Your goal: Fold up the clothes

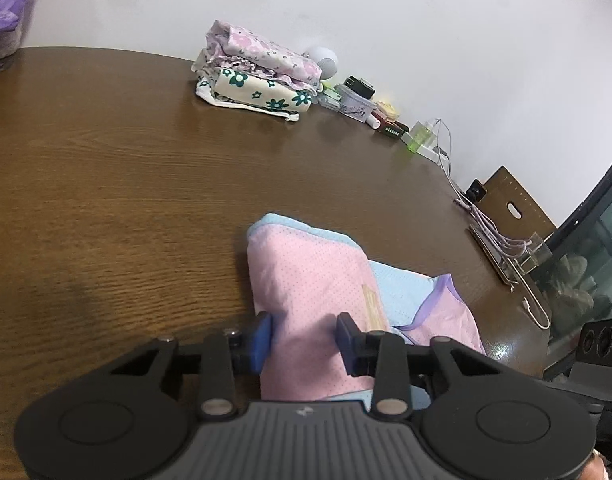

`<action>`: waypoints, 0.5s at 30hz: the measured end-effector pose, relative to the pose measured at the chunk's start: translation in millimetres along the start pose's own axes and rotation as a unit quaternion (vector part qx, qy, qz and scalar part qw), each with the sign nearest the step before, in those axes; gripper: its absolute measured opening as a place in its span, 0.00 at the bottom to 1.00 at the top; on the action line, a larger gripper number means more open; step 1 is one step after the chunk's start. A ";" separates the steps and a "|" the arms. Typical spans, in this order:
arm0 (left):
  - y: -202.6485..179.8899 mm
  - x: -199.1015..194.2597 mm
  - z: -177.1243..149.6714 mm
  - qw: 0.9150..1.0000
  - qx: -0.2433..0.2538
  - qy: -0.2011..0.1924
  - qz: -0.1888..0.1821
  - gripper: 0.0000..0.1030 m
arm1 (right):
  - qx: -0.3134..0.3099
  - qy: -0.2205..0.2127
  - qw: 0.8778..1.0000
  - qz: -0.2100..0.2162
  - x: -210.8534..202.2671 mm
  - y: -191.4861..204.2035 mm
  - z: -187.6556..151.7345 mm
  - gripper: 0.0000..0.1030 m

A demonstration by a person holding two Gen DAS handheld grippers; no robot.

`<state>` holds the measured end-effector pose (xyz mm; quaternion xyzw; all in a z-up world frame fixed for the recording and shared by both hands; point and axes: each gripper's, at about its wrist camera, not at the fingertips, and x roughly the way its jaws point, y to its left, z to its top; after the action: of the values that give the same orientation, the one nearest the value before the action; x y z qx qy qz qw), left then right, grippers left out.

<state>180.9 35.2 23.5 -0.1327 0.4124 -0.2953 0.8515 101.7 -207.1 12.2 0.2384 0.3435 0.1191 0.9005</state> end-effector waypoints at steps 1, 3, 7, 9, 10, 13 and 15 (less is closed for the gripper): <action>0.4 -1.3 -0.4 1.000 -0.005 -0.001 0.004 0.57 | 0.000 -0.001 1.000 -0.001 -1.1 -0.1 -0.1 0.39; 0.0 -3.3 -1.7 1.000 -0.006 -0.005 0.011 0.59 | -0.008 -0.001 1.000 -0.003 -2.7 2.2 -1.7 0.38; -3.5 -3.9 -5.9 1.000 0.010 0.000 0.006 0.31 | -0.022 -0.001 1.000 -0.007 -4.6 6.7 -4.9 0.29; -4.2 -6.2 -8.6 1.000 0.009 -0.001 0.008 0.32 | -0.023 -0.002 1.000 -0.008 -5.7 7.9 -5.2 0.37; -4.5 -7.2 -9.4 1.000 0.007 -0.002 0.010 0.44 | -0.024 -0.003 1.000 -0.008 -6.7 8.2 -5.7 0.49; -5.5 -10.7 -12.0 1.000 0.002 -0.005 0.016 0.62 | -0.031 -0.004 0.999 -0.013 -9.6 10.2 -8.2 0.50; -6.7 -13.4 -14.4 1.000 0.003 -0.011 0.019 0.60 | -0.038 -0.004 0.999 -0.017 -11.4 12.0 -10.3 0.45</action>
<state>160.6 38.4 26.0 -0.1256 0.4048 -0.2790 0.8617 85.8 -197.5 18.0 0.1991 0.3390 0.1158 0.9122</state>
